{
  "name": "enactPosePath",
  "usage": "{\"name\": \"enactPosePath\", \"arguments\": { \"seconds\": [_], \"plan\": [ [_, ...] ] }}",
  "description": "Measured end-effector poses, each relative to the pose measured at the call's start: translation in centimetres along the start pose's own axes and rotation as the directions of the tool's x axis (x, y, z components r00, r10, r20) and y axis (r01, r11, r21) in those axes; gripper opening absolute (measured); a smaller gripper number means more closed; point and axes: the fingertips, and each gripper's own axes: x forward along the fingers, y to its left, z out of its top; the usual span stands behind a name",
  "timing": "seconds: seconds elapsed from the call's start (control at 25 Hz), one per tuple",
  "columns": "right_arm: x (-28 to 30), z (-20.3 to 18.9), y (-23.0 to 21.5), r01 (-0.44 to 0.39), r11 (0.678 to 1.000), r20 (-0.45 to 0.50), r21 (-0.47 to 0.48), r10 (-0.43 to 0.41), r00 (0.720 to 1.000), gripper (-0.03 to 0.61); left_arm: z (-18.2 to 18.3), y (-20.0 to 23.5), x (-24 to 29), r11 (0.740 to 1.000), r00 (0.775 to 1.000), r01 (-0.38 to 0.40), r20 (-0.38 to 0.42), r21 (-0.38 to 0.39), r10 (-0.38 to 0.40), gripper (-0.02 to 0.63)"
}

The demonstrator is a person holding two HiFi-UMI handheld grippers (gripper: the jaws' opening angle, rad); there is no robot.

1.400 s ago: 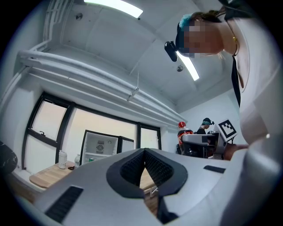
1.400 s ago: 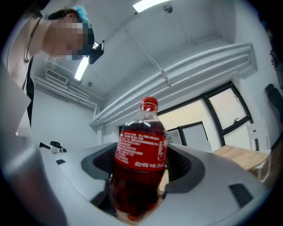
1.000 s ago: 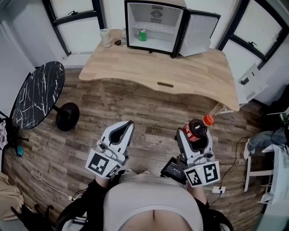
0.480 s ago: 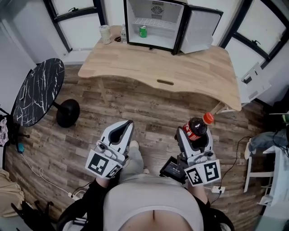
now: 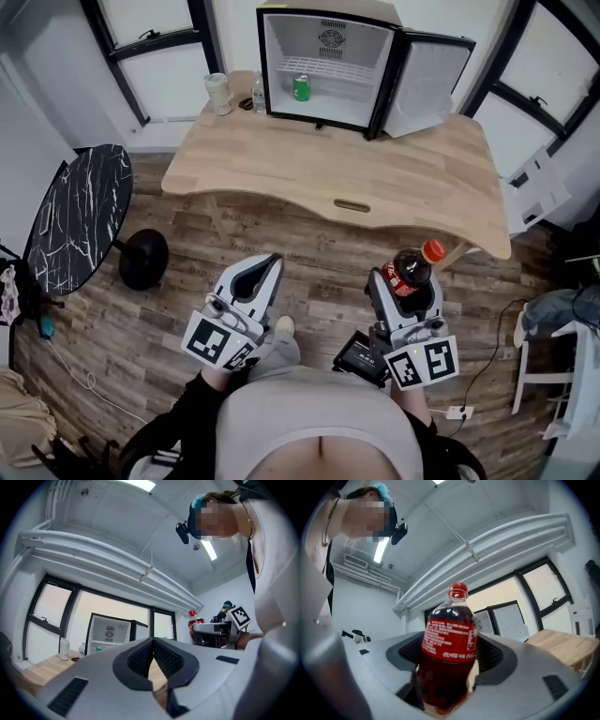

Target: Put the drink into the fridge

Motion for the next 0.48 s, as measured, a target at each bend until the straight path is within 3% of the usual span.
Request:
{"name": "enactPosePath", "arguments": {
  "seconds": [0.48],
  "plan": [
    [12.9,-1.0,-3.0,0.085,0.996,0.029,0.004,-0.085,0.996,0.341,0.3,11.5,8.8,0.996,0.996,0.088,0.001,0.01,-0.088,0.005]
  ]
}}
